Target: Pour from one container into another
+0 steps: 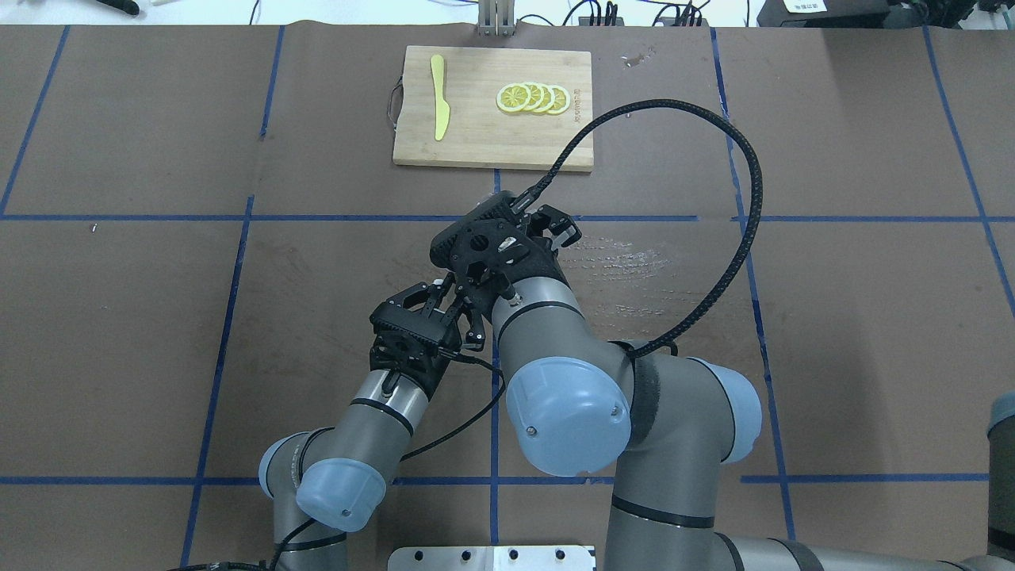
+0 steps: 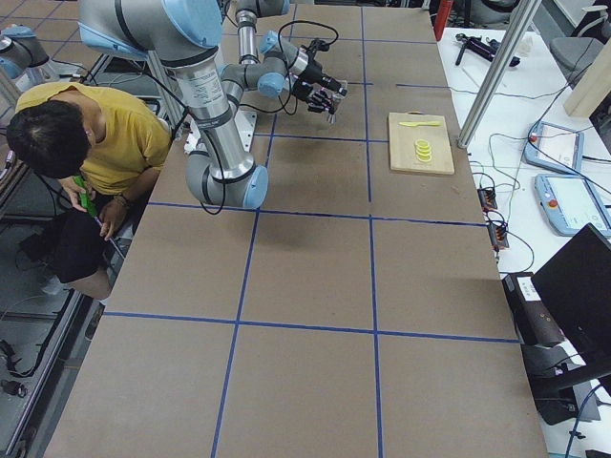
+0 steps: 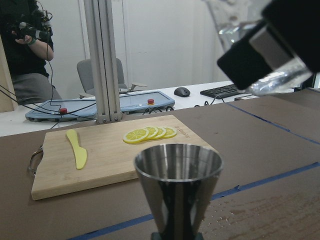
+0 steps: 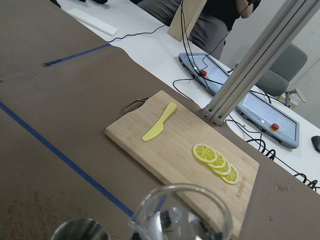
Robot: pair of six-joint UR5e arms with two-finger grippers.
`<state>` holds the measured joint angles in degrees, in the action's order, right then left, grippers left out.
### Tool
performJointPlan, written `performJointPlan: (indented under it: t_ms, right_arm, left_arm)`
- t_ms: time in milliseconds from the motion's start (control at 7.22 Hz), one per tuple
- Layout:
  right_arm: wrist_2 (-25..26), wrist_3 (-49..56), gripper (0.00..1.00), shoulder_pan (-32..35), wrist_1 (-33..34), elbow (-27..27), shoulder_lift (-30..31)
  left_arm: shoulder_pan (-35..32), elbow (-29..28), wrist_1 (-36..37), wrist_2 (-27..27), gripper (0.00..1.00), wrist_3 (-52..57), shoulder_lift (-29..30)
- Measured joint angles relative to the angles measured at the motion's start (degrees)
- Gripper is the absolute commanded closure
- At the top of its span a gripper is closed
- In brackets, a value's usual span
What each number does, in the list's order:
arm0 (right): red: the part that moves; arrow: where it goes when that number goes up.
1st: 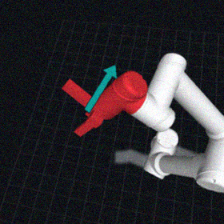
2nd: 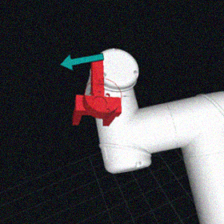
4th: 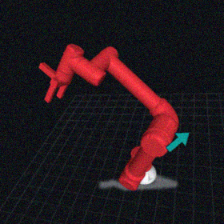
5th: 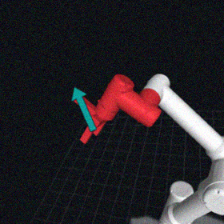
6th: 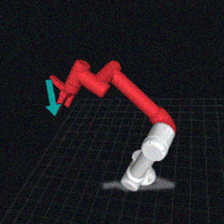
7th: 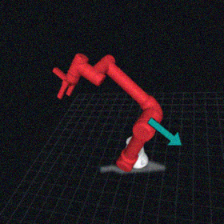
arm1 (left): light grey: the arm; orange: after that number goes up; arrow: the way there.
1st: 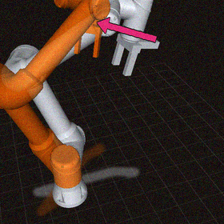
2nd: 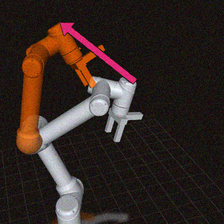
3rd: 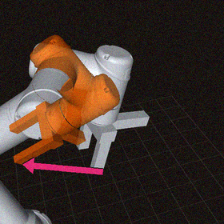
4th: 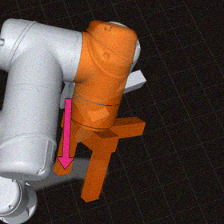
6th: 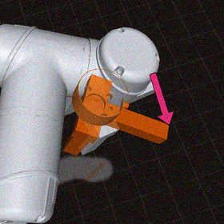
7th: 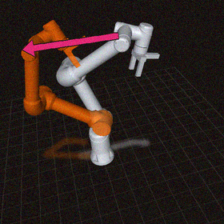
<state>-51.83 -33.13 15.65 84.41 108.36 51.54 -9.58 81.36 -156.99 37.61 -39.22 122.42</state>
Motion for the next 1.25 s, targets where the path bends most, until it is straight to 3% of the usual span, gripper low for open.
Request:
performJointPlan:
  t_ms: [1246]
  right_arm:
    - [-4.23,12.13,0.89,1.75,7.36,0.13,-2.65]
  left_arm:
    - [0.00,-0.89,-0.07,0.27,1.00,0.02,1.64]
